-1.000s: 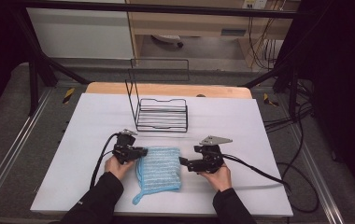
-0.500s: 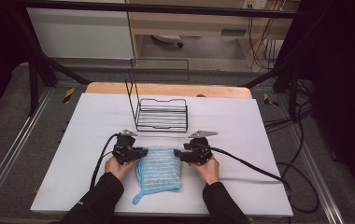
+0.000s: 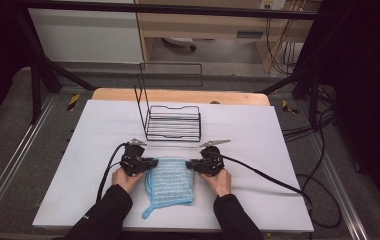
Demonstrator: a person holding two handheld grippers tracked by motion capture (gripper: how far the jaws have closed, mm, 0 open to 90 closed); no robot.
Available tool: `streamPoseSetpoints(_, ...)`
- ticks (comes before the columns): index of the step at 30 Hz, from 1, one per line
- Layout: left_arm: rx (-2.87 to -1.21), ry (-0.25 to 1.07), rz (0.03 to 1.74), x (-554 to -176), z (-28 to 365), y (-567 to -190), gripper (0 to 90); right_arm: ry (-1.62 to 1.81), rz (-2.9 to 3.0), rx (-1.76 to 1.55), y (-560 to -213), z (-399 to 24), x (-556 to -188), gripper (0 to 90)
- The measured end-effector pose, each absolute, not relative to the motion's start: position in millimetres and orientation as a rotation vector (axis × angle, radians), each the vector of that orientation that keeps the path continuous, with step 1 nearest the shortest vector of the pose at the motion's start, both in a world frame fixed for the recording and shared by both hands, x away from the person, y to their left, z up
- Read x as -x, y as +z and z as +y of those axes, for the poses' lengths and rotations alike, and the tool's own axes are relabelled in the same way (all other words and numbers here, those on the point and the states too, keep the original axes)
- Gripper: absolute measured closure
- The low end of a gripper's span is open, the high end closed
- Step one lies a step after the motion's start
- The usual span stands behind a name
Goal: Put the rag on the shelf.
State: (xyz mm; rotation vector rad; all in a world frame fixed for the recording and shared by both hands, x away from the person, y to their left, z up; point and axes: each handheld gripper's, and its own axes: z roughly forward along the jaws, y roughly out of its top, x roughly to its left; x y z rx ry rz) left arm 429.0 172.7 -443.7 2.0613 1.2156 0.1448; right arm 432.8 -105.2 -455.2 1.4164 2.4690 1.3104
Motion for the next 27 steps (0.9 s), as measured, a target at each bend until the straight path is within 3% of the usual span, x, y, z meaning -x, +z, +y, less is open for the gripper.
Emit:
streamPoseSetpoints(6,-2.041,0.121,1.219,-429.6,175.4,-442.3,78.6,1.32,2.481,-1.423,-453.1,-106.6,-434.3,82.1)
streamPoseSetpoints(27,-1.93,0.141,1.122,-411.6,187.0,-415.0,78.8,1.47,2.409,-1.35,-424.1,-116.2,-421.1,83.3)
